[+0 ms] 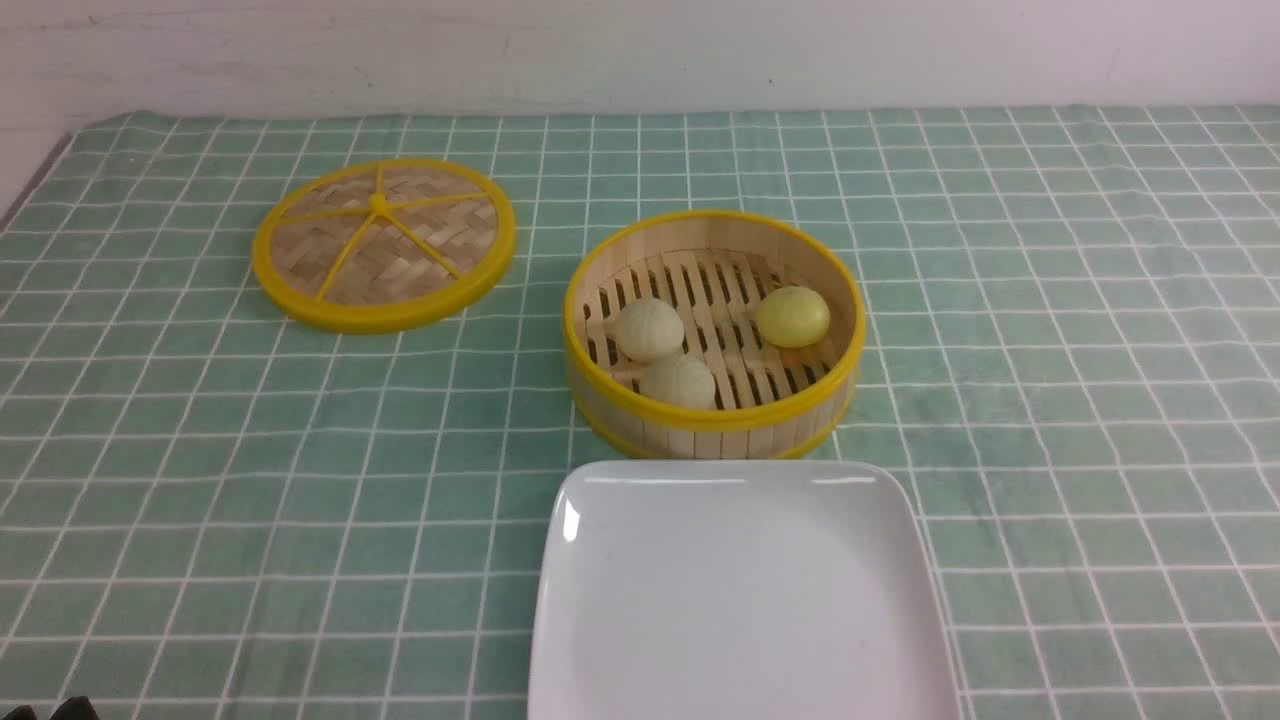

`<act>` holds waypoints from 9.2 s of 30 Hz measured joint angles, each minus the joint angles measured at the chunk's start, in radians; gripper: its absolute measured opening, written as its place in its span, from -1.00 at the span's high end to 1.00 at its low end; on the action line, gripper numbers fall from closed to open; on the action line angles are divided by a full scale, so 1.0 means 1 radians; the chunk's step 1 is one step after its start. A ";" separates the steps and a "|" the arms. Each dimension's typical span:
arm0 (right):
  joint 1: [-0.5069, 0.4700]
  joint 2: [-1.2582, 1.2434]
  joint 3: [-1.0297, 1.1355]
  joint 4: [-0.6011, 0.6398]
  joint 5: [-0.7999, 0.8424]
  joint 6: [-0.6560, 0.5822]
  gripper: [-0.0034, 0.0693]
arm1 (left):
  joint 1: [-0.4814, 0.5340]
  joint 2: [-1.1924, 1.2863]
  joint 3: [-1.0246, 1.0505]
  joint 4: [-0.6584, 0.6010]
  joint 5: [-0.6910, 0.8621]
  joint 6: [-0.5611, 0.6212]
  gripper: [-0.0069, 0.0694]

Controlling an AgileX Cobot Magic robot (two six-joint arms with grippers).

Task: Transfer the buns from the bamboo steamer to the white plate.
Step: 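Reach toward a bun in the bamboo steamer with the right gripper, then move the steamed bun from the bamboo steamer onto the white plate with the right gripper, then reach into the bamboo steamer and grasp a bun with the left gripper, then carry the bun from the bamboo steamer to the plate with the left gripper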

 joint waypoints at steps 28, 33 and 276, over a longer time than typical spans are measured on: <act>0.000 0.000 0.000 0.000 0.000 0.000 0.25 | 0.000 0.000 0.000 0.000 0.000 0.000 0.19; 0.000 0.000 0.000 0.000 0.000 0.000 0.25 | 0.000 0.000 0.000 0.000 0.000 0.000 0.19; 0.548 0.481 -0.549 -0.096 0.457 -0.080 0.78 | -0.642 1.771 -1.324 -0.304 0.472 0.043 0.38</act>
